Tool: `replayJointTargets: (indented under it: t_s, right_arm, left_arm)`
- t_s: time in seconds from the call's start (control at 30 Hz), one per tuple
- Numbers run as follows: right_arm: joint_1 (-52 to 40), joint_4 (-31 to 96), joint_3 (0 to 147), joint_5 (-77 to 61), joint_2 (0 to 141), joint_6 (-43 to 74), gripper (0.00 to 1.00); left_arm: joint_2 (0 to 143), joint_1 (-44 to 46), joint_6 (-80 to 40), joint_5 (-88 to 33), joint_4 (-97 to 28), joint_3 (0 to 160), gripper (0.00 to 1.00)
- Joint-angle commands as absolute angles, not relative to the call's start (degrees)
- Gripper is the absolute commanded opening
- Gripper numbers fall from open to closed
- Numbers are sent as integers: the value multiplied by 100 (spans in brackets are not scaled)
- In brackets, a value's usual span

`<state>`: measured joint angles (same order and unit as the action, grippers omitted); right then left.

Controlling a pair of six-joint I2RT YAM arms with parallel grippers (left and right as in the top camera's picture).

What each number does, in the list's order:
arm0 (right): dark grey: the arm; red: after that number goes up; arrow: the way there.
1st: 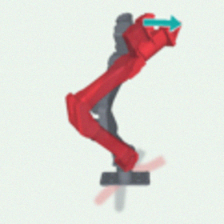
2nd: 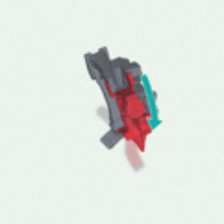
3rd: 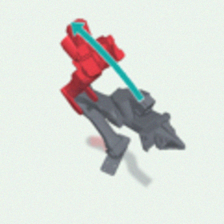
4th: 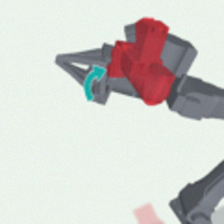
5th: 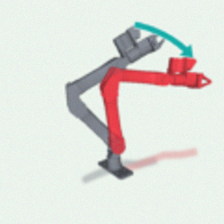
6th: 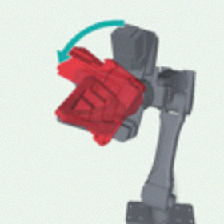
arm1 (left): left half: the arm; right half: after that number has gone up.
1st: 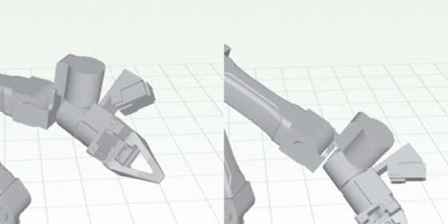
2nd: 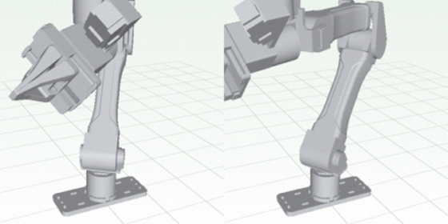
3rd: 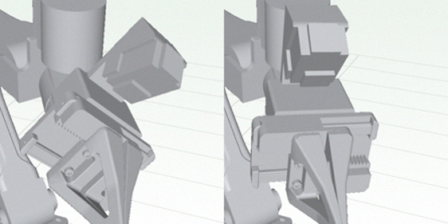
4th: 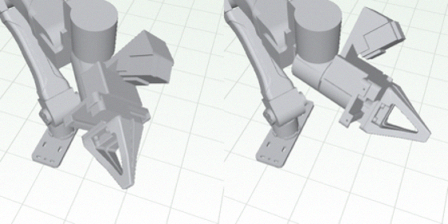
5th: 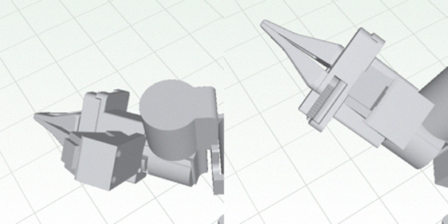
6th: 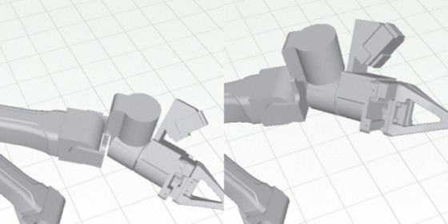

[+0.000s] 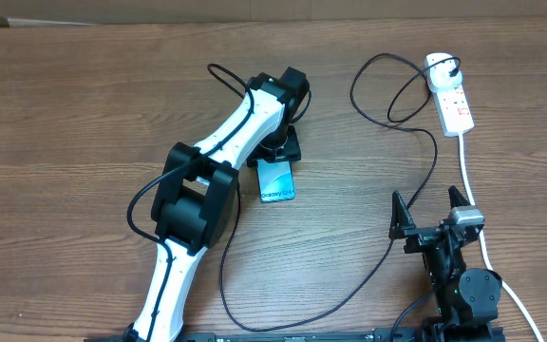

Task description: Plug charger to phone and switch on socket

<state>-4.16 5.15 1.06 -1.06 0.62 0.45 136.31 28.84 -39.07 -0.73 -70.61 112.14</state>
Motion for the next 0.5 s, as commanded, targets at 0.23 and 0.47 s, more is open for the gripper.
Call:
replayJointTargets:
  t_s: [0.23,0.47]
  right_arm:
    - [-445,484,47,-69,16,84,100]
    - [-445,484,47,-69,16,84,100]
  left_arm:
    - [13865,2762,-3935,-523,-7655,11907,63]
    - [13865,2727,-3723,-1151,-7793,11909,63]
